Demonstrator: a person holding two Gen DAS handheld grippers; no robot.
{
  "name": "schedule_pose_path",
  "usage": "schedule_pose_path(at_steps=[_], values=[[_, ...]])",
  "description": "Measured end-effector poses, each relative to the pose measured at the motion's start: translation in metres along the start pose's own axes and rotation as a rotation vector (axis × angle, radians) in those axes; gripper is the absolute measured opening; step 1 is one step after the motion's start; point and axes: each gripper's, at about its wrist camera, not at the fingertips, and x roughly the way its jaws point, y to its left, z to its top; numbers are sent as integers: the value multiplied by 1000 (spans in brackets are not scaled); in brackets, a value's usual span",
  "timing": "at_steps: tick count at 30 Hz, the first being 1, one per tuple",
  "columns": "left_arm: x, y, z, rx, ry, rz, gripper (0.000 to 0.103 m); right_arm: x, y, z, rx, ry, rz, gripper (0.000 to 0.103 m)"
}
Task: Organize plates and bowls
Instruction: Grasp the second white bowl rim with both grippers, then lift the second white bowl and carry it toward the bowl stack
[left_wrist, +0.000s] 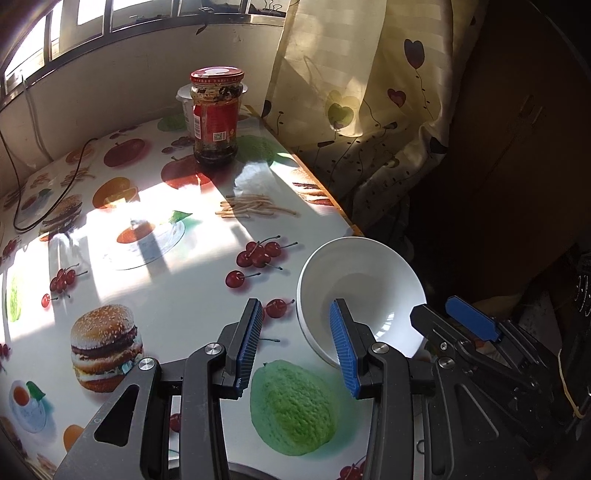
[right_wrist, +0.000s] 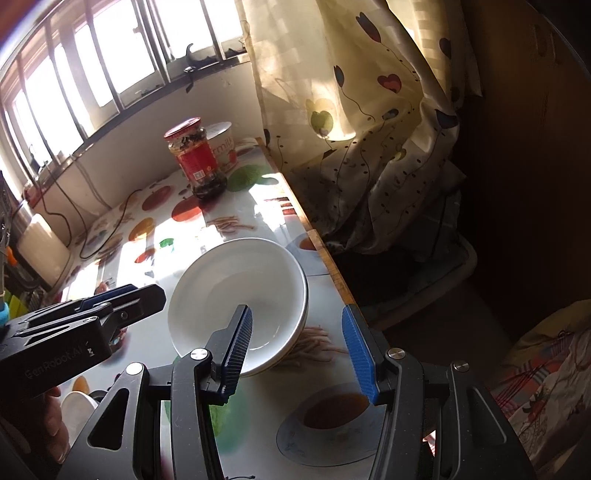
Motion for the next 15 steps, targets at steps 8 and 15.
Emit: schedule_pose_path(at_steps=[8,15], values=[[17,-6,-2,23,33,37,40,12,-1,0,-12,13,-9,50],[24,-11,-2,28,39,40,40,17,-1,1,-24,20,-12,41]])
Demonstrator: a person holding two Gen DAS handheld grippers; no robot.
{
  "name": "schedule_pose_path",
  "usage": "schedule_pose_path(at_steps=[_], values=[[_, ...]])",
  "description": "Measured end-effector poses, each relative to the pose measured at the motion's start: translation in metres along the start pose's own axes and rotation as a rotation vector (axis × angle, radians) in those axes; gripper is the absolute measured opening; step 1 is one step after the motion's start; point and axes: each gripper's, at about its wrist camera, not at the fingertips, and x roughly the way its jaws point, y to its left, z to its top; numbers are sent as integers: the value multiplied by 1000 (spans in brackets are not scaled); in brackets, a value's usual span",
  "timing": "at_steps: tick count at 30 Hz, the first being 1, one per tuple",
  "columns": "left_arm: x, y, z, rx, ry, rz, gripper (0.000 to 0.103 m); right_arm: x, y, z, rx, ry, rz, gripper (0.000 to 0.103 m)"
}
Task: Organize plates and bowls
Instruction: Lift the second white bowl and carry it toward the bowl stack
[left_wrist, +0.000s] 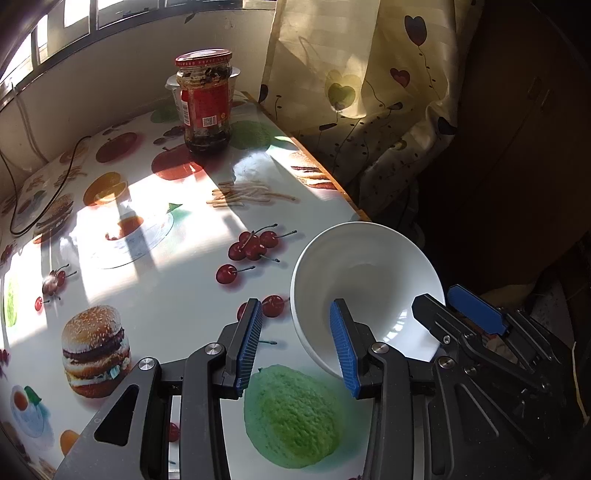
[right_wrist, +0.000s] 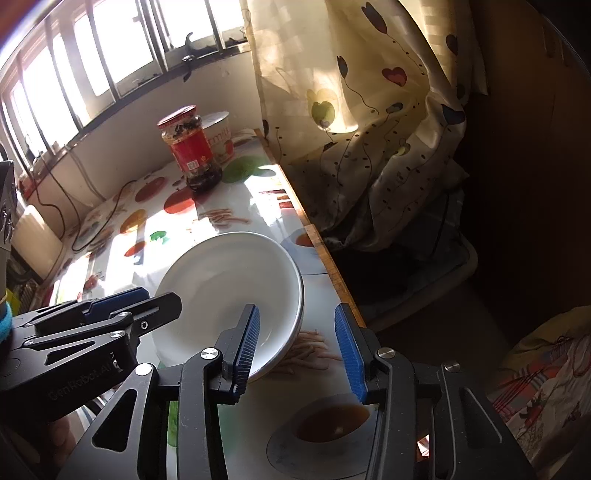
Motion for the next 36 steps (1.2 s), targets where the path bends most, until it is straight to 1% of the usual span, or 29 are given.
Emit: schedule_pose_path(at_steps=[4,6,7,8,12,14,17,19,23,26,36], values=[[4,-1,0,3,7,4,40,1,0,0,-1,2,-2,34],[6,-2,-1,1,14,-2,38,3,-2,0,0,7,-1,29],[6,-2,-1,0,14,1,33,3,-2,0,0,7,-1,28],[6,-2,-1,-2,13,2,30,4,-2,0,1,7,-1,26],[8,-1,0,-5,11,15,29,6,-1,0,0,9,11,21],[8,0,0,-13,13,7,20,6,0,0,-4,10,14,18],[8,1,1,-16,13,11,19,7,2,0,-8,9,18,15],[9,1,1,-18,12,15,16,7,2,0,-9,7,16,14],[10,2,1,-26,12,14,15,6,3,1,-2,9,24,14],[10,0,1,-27,9,10,10,6,3,1,0,7,21,14],[9,1,1,-31,9,6,8,6,2,0,-1,4,21,14]])
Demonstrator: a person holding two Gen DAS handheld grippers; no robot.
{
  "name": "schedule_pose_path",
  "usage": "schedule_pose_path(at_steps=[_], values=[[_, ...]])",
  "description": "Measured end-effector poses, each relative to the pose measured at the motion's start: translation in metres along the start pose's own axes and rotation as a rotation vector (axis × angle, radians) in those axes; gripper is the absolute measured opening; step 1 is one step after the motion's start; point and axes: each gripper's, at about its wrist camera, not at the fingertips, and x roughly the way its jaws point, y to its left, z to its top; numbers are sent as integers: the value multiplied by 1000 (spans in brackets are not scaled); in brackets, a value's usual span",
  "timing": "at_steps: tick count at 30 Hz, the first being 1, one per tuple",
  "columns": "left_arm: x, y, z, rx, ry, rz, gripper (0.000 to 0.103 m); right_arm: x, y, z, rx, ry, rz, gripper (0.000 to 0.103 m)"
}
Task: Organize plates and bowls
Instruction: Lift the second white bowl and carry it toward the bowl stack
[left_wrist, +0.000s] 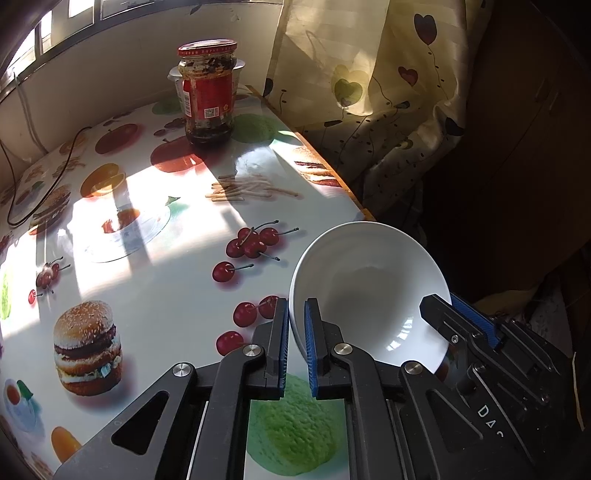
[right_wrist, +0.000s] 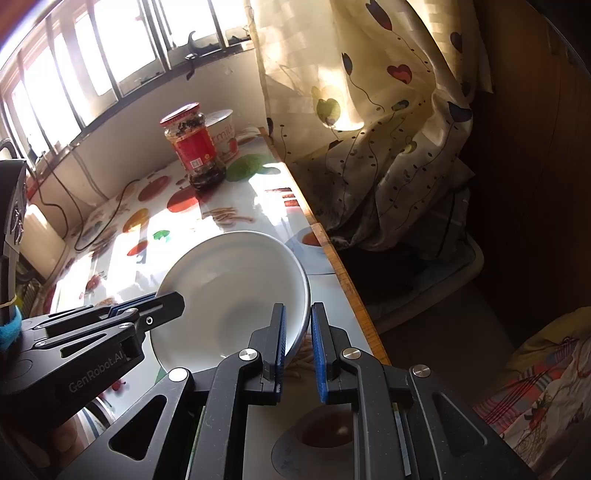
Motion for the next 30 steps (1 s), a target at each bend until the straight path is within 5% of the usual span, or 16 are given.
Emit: schedule_pose_path(at_steps=[30], values=[[-53,10,-12,-4,-81,2,7,-42,26,-5,-17,-53,13,11]])
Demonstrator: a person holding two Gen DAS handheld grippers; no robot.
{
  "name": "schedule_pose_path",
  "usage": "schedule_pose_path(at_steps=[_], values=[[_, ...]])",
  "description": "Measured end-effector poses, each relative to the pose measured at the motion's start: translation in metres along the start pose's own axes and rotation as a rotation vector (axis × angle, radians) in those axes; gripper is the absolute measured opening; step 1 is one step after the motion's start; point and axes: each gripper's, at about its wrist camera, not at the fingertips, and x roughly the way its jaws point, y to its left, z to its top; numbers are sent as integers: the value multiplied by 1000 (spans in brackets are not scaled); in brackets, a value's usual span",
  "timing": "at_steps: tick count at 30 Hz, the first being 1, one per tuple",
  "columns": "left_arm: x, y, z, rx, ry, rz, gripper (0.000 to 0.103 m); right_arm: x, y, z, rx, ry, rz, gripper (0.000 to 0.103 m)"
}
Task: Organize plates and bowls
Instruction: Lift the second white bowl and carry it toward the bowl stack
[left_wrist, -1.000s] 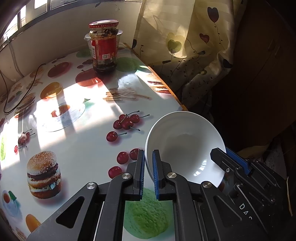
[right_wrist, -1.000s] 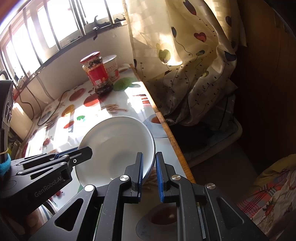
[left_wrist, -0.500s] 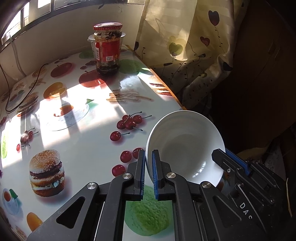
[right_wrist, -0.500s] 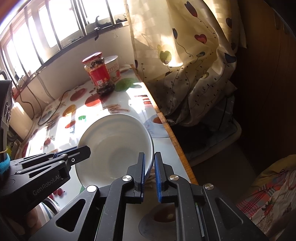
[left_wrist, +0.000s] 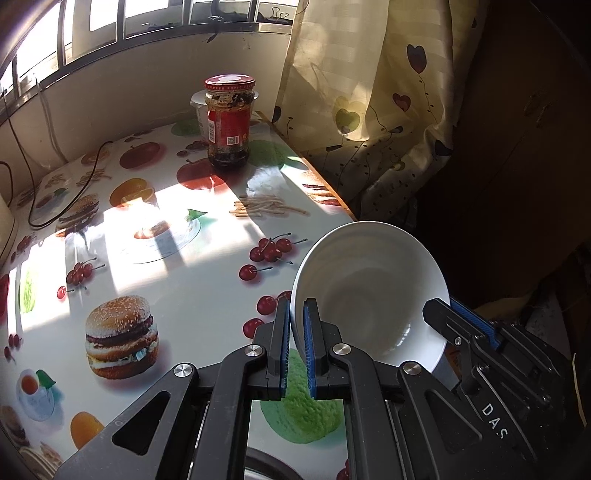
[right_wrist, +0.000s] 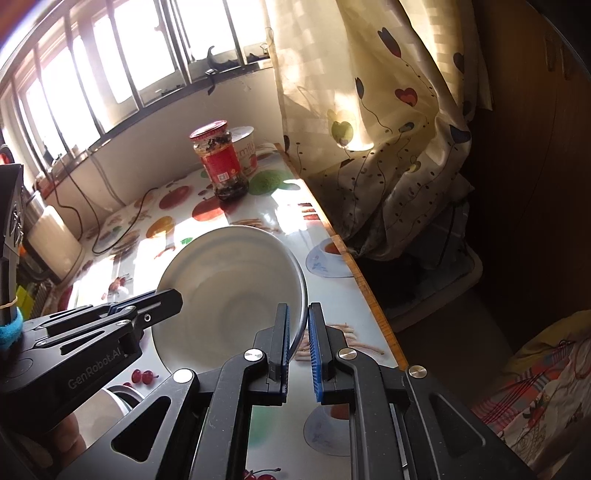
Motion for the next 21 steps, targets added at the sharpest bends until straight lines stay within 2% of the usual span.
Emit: schedule_pose_path(at_steps=[21], values=[[-69,31,-33,-35,-81,-10,7,-59,54,-21,-30,-51,34,11]])
